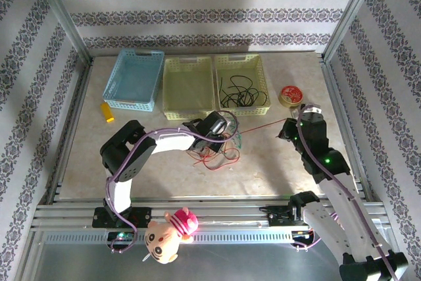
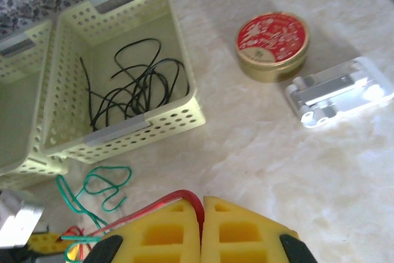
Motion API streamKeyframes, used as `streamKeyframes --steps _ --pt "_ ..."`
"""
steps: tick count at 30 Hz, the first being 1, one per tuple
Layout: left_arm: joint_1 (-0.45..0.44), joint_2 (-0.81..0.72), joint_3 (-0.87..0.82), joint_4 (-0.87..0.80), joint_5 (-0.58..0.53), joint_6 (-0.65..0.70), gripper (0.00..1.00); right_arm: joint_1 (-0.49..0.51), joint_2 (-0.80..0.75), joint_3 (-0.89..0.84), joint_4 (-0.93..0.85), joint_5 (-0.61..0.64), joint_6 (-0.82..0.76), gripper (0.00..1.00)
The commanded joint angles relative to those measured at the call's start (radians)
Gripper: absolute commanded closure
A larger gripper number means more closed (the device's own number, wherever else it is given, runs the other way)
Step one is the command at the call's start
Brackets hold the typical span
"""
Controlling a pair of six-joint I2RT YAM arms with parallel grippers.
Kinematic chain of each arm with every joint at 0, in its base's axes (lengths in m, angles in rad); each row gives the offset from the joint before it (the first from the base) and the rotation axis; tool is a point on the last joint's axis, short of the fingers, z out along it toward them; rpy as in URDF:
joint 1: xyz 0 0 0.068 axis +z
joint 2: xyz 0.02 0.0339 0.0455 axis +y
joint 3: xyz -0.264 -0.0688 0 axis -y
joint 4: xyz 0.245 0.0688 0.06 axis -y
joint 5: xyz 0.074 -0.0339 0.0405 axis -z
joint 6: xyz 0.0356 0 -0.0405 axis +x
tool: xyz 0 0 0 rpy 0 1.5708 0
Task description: Untangle the cables
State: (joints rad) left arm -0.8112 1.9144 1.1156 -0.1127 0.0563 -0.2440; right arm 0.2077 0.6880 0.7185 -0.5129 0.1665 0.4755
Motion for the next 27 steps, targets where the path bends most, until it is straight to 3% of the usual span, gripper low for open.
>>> streamKeyframes --steps 1,3,7,18,23,27 --pt "0.018 -0.003 -0.088 -0.191 -0.036 0.012 0.74 -0.058 -0.044 0.115 0.105 0.199 -0.043 1.0" --pt "0.02 -0.022 -0.1 -0.187 -0.043 0.022 0.62 -0.067 -0.033 0.148 0.102 0.186 -0.071 1.0" --pt "0.023 -0.031 -0.109 -0.185 -0.056 0.036 0.49 -0.076 -0.016 0.214 0.11 0.177 -0.116 1.0" --pt "0.03 -0.025 -0.133 -0.163 -0.079 0.031 0.32 -0.085 -0.046 0.353 0.261 0.369 -0.183 1.0" --pt "0.032 -0.024 -0.139 -0.166 -0.091 0.041 0.26 -0.094 0.001 0.469 0.297 0.353 -0.249 1.0" --pt "0.033 -0.028 -0.15 -0.163 -0.102 0.043 0.2 -0.096 0.063 0.582 0.274 0.23 -0.281 1.0"
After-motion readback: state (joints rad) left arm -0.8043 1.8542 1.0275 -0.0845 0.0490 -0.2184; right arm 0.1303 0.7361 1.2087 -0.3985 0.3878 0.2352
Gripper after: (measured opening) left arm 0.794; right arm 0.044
